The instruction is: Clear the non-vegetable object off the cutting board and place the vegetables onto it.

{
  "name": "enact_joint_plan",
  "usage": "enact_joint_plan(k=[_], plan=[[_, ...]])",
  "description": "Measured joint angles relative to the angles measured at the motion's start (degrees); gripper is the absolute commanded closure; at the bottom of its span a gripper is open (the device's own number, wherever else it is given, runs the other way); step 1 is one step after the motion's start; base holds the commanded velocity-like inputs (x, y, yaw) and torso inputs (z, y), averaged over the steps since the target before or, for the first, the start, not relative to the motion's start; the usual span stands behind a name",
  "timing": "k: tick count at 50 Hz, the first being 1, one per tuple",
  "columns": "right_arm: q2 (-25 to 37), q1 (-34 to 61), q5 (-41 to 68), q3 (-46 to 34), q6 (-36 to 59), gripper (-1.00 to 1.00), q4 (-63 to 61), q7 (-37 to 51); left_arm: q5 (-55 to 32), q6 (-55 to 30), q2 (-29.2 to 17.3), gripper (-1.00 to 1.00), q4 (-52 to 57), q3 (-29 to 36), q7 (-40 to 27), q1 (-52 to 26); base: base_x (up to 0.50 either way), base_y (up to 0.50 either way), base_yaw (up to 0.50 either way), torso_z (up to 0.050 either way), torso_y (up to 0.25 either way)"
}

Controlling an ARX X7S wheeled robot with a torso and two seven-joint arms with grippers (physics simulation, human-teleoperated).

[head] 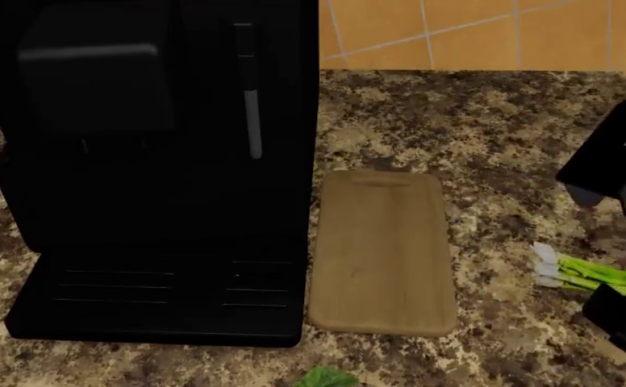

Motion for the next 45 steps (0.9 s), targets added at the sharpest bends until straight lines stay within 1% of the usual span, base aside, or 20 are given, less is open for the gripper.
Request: enact_joint_plan(k=[7, 15, 20, 22, 26, 33, 39, 45], plan=[[3.21, 2.45, -0.09, -0.13, 4.60, -1.00, -7.53, -1.05, -0.38, -0.05, -0.06, -1.00, -0.10, -0.05, 0.01, -0.06, 0.01, 0.00, -0.01, 0.001, 0.000], [7.41, 6.75, 0.04, -0.76, 11.83, -1.00, -19.80, -3.59, -0.82, -0.79, -0.06, -1.00, -0.08, -0.29, -0.26, -0.38, 0.01, 0.00, -0.01, 0.000, 0.000], [10.02, 8.05, 1.13, 1.57, 17.73, -1.00, -29.00, -3.74, -0.66, -1.28, -0.05, -1.00, 0.04, -0.60, -0.14, -0.45, 0.00, 0.00, 0.00, 0.000, 0.000], [11.06, 8.87, 3.76, 2.81, 19.99, -1.00, -32.33, -2.07, -0.62, -1.52, -0.04, -1.00, 0.10, -0.73, -0.05, -0.49, 0.00, 0.00, 0.00, 0.000, 0.000], [13.44, 13.86, 16.42, 2.73, 23.35, -1.00, -37.62, 8.32, -0.43, -2.22, 0.04, -1.00, 0.32, -1.08, 0.10, -0.59, 0.00, 0.00, 0.00, 0.000, 0.000], [17.16, 22.84, 48.87, 2.12, 25.99, -1.00, -42.73, 33.93, -0.66, -3.68, 0.11, -1.00, 0.80, -1.48, -0.02, -0.41, 0.00, 0.00, 0.00, 0.000, 0.000], [19.30, 27.59, 74.40, 1.37, 24.71, -1.00, -45.33, 54.87, -0.88, -4.50, 0.16, -1.00, 1.19, -1.75, -0.18, -0.23, 0.00, 0.00, 0.00, 0.000, 0.000], [21.38, 30.65, 94.55, -0.15, 20.06, -1.00, -47.06, 72.05, -0.98, -4.57, 0.19, -1.00, 1.24, -1.90, -0.15, -0.12, 0.00, 0.00, 0.00, 0.000, 0.000]])
